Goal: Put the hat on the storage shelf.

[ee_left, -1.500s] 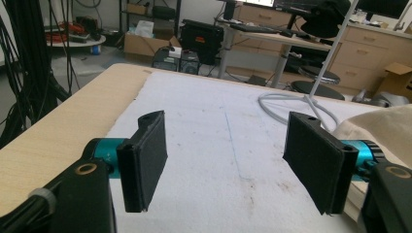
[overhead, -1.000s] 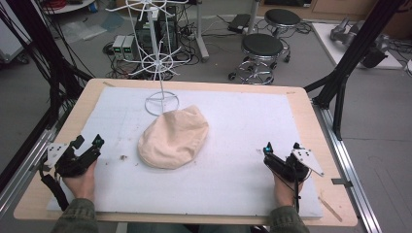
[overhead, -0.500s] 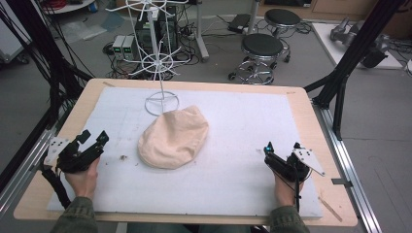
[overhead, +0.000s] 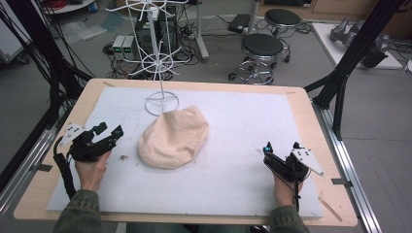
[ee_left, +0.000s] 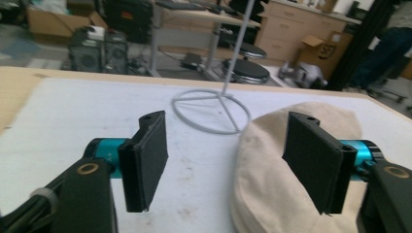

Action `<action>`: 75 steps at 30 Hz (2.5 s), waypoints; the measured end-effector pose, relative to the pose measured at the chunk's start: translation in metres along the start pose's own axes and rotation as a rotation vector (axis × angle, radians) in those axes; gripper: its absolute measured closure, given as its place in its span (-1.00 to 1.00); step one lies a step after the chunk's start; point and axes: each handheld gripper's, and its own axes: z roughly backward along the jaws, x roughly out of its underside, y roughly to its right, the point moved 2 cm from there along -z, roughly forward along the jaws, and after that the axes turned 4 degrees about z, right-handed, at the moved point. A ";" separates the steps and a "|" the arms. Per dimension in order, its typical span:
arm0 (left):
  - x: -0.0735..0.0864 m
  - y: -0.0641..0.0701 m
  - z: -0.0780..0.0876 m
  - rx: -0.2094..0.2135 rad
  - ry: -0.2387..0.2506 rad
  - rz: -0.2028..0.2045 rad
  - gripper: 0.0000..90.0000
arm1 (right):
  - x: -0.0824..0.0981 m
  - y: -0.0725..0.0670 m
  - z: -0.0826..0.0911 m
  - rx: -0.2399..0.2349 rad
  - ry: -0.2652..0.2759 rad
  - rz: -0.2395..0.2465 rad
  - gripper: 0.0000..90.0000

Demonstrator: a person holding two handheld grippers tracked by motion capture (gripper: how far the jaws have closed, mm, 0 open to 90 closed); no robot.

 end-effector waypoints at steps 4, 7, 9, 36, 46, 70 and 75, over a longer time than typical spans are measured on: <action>-0.009 0.012 -0.013 0.023 -0.048 -0.045 -0.25 | 0.000 0.001 0.000 0.000 0.000 -0.002 -0.88; -0.016 0.021 -0.022 0.052 -0.074 -0.067 -0.25 | 0.000 0.001 0.000 -0.002 0.006 -0.002 -0.88; -0.018 0.024 -0.025 0.062 -0.075 -0.063 -0.25 | 0.000 0.001 0.000 -0.003 0.003 -0.003 -0.88; -0.009 0.055 -0.102 0.144 -0.263 -0.136 -0.19 | -0.001 0.003 0.001 0.003 0.017 -0.007 -0.88; 0.004 0.047 -0.124 0.071 -0.377 -0.099 -0.21 | -0.002 0.004 0.001 0.006 0.023 -0.006 -0.88; 0.029 0.038 -0.151 0.075 -0.579 -0.149 -0.17 | -0.001 0.003 -0.002 -0.005 0.006 0.005 -0.88; 0.034 0.038 -0.155 0.049 -0.627 -0.139 -0.11 | -0.001 0.003 -0.002 -0.003 0.007 0.003 -0.88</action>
